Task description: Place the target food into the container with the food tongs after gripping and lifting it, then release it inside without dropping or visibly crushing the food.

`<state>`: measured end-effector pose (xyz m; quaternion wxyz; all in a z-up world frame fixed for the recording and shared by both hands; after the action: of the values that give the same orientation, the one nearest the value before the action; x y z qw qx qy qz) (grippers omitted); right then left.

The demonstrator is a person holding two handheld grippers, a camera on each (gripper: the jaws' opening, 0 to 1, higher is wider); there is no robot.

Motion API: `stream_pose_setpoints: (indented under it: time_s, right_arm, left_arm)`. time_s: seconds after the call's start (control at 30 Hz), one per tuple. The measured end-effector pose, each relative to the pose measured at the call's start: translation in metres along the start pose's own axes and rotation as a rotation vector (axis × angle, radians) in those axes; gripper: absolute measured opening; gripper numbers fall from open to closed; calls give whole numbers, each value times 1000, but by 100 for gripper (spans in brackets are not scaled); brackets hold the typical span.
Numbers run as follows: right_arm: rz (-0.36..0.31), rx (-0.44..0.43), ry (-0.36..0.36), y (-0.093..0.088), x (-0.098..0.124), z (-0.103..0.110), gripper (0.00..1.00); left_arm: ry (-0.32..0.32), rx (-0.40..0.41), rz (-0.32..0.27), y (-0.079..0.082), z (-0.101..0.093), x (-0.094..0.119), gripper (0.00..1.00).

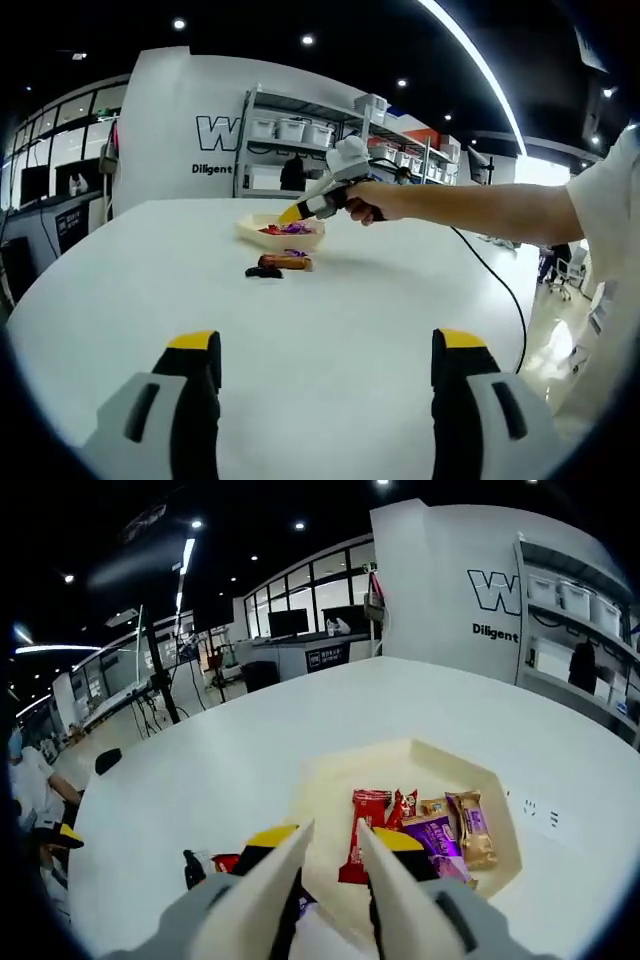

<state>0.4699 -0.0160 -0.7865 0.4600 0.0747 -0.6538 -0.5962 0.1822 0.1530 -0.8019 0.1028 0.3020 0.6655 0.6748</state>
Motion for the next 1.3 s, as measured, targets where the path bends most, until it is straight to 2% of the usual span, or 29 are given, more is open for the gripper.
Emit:
stream_pose_setpoints:
  time_s: [0.33,0.8,0.97,1.13,1.3]
  right_arm:
    - [7,8,20,-14,21,17,19]
    - [-2,-31,16,-25,44,26,19]
    - [8,-42,6,-32,47,27,19]
    - [35,-49,-33,-39,42,21,19]
    - [41,-61,-40,-42,38,20,19]
  left_arm:
    - [-23,-15,-17,6,-16,6,86]
    - [-43,-40,-37,14,-33,14,86]
    - [-42,-48,-47,17,-34,20,86]
    - [-38,-59,-56,20,-36,28,86]
    - [-25,-58,-60,20,-34,36,86]
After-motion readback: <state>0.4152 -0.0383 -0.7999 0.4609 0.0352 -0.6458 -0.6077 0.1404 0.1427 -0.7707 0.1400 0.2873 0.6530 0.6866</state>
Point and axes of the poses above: the point that each gripper's makers call its tool centre point, and the gripper's own axes: x roughly backward along the fingers, z roughly to its left, y roughly out of its top, the point moved 6 cm from there along x, roughly backward along the fingers, and after that the axes turned 4 degrees about -x, right-handed, at the moved point
